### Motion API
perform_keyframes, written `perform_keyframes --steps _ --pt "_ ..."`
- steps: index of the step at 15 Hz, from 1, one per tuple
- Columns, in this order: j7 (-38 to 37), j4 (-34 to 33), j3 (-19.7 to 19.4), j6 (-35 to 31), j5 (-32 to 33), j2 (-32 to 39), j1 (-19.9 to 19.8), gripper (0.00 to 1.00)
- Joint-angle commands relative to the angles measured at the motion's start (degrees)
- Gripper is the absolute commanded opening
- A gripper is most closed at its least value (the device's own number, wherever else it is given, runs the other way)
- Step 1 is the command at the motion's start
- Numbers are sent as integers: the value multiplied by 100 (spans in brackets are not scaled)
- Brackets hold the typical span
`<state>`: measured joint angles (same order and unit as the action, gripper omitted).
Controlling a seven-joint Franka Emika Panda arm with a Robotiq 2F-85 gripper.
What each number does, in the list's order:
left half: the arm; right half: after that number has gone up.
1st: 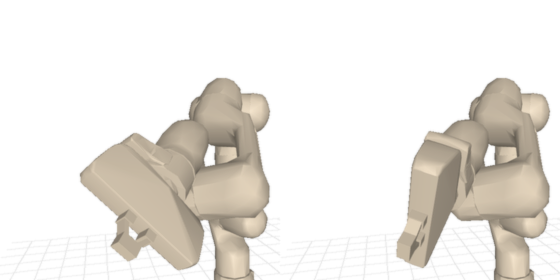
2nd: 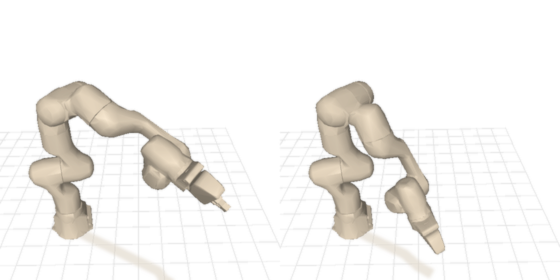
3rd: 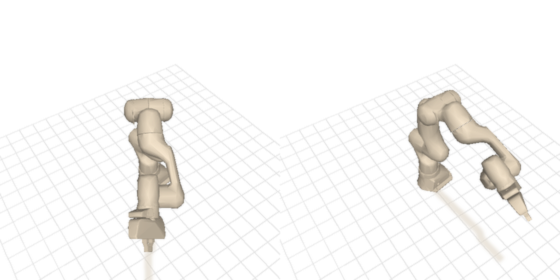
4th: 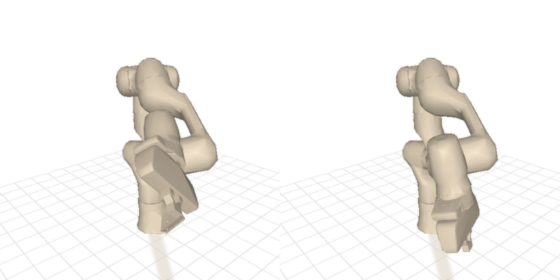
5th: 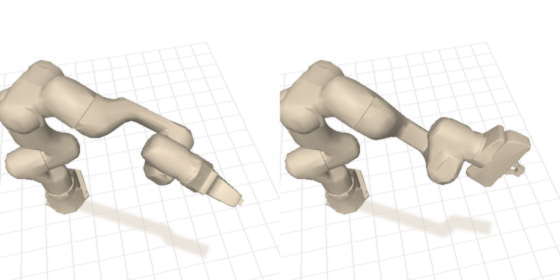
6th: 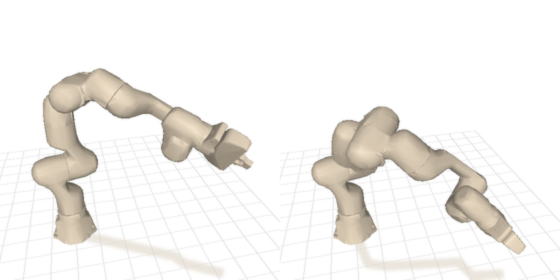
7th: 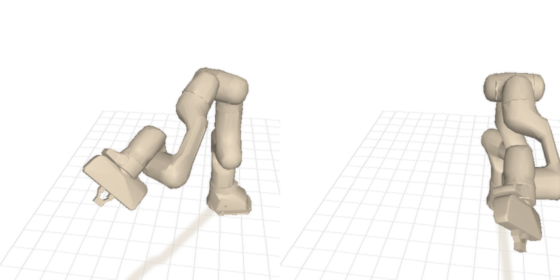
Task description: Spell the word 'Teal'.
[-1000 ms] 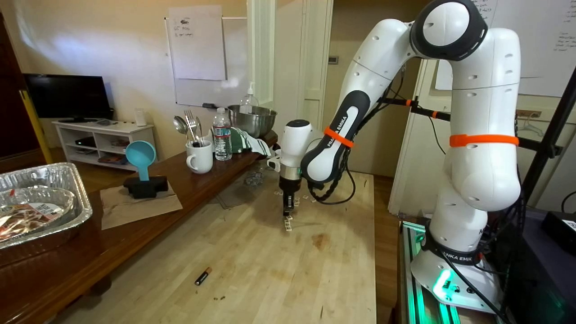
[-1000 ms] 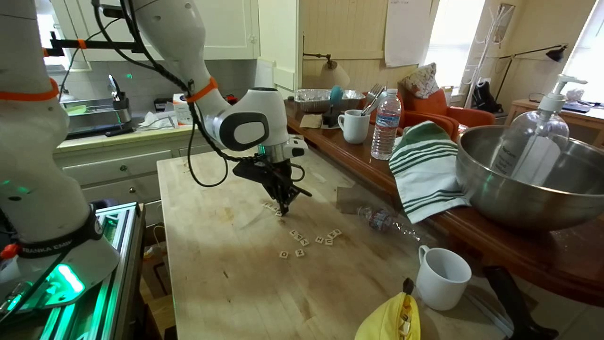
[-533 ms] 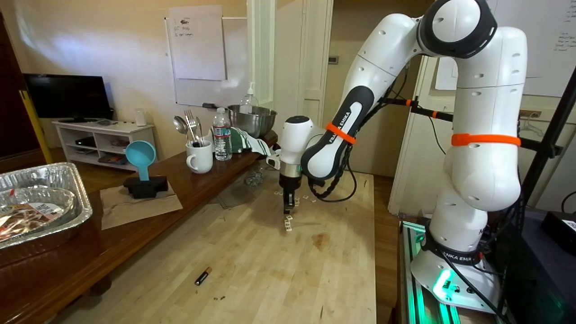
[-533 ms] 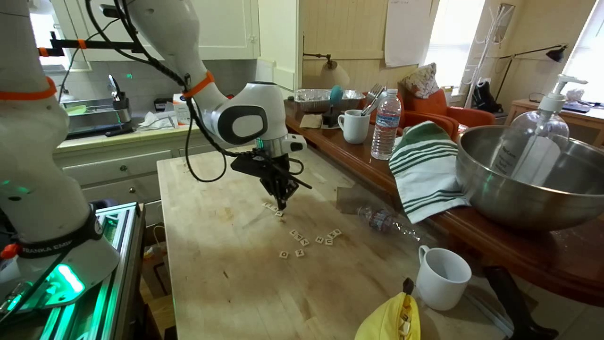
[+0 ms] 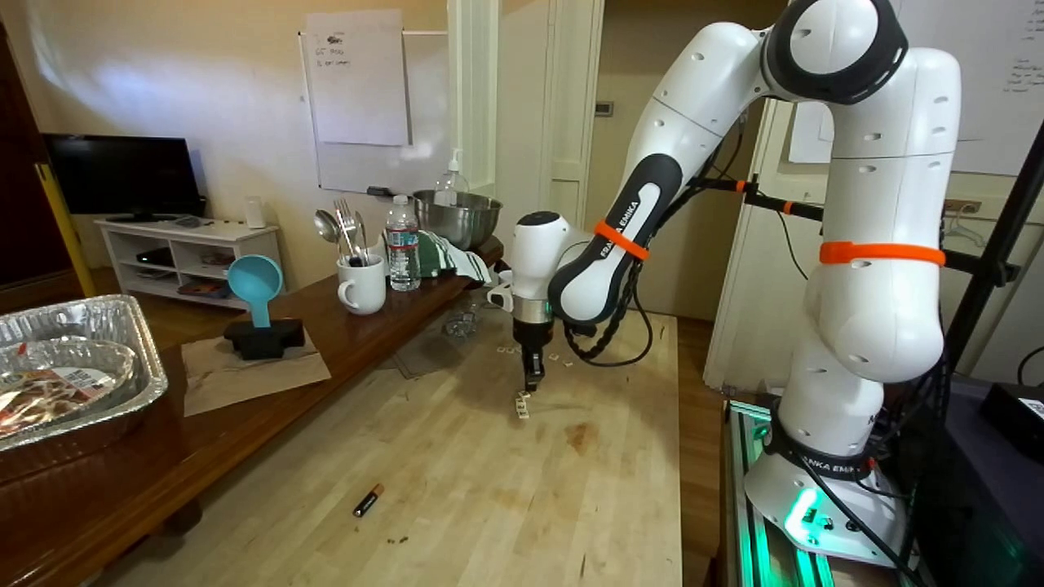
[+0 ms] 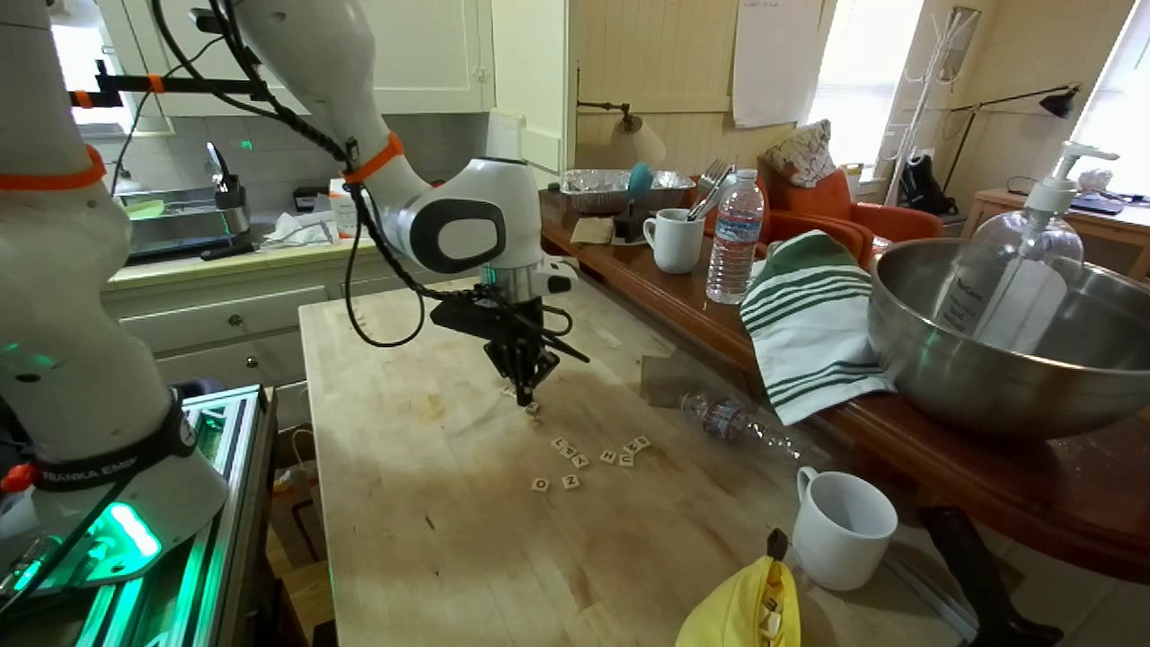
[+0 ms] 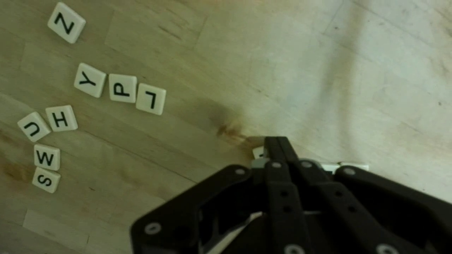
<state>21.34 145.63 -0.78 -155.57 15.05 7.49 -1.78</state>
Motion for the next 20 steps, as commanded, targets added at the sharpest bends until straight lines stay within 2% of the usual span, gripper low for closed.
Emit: perform_keyframes --steps 1,13,20 --pt "96 84 4 -173 -38 16 -51 0" --pt "65 -25 -18 -370 -4 347 -109 0" --pt "-145 -360 -214 -213 154 571 -120 0"
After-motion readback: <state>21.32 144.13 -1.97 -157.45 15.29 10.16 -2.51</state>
